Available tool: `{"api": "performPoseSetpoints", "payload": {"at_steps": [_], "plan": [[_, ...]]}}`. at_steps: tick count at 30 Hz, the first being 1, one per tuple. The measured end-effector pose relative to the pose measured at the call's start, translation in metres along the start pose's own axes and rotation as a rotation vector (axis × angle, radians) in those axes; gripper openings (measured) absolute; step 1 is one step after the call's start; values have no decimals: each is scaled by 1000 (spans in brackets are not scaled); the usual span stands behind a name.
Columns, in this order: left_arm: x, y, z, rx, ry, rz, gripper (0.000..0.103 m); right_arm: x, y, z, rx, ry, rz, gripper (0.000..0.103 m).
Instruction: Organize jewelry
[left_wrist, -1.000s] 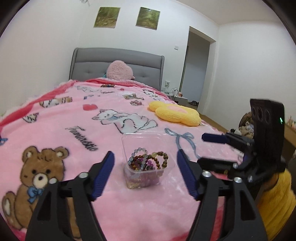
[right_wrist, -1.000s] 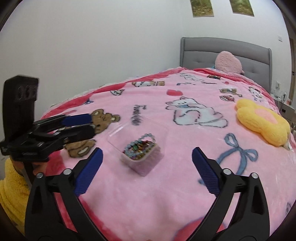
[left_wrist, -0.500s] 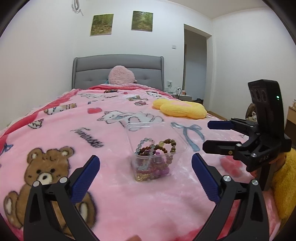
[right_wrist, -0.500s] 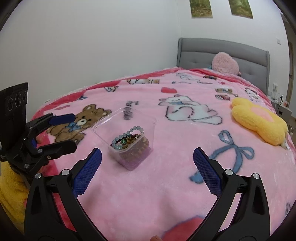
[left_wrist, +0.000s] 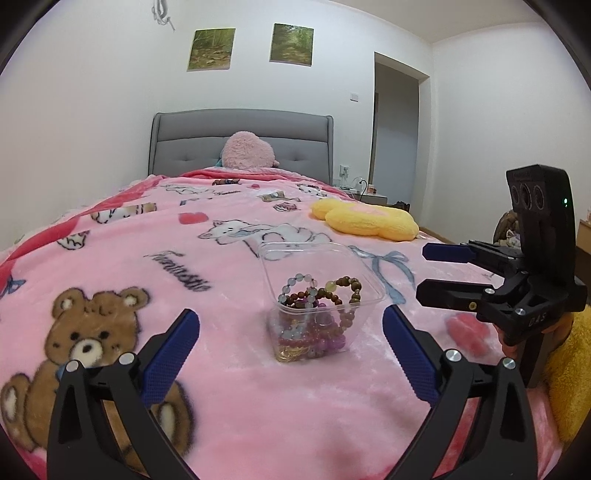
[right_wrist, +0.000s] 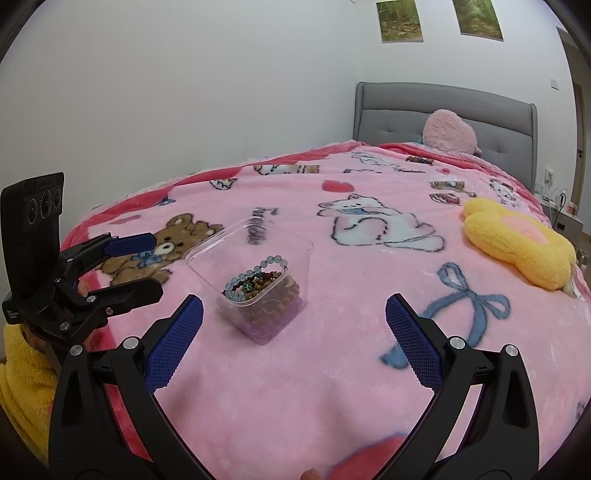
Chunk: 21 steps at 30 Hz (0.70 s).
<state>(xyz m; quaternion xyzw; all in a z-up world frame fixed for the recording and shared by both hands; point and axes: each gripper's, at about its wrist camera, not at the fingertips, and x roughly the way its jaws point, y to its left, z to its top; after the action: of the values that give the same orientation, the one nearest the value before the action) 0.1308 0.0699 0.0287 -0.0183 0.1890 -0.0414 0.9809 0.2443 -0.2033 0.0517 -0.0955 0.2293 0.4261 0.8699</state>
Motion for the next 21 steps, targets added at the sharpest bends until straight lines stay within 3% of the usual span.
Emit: {"api": "performPoseSetpoints", "payload": {"at_steps": [21], "plan": [[0,-7,-1,16,8,-2,98,2,0,-2,10,1,1,95]]}}
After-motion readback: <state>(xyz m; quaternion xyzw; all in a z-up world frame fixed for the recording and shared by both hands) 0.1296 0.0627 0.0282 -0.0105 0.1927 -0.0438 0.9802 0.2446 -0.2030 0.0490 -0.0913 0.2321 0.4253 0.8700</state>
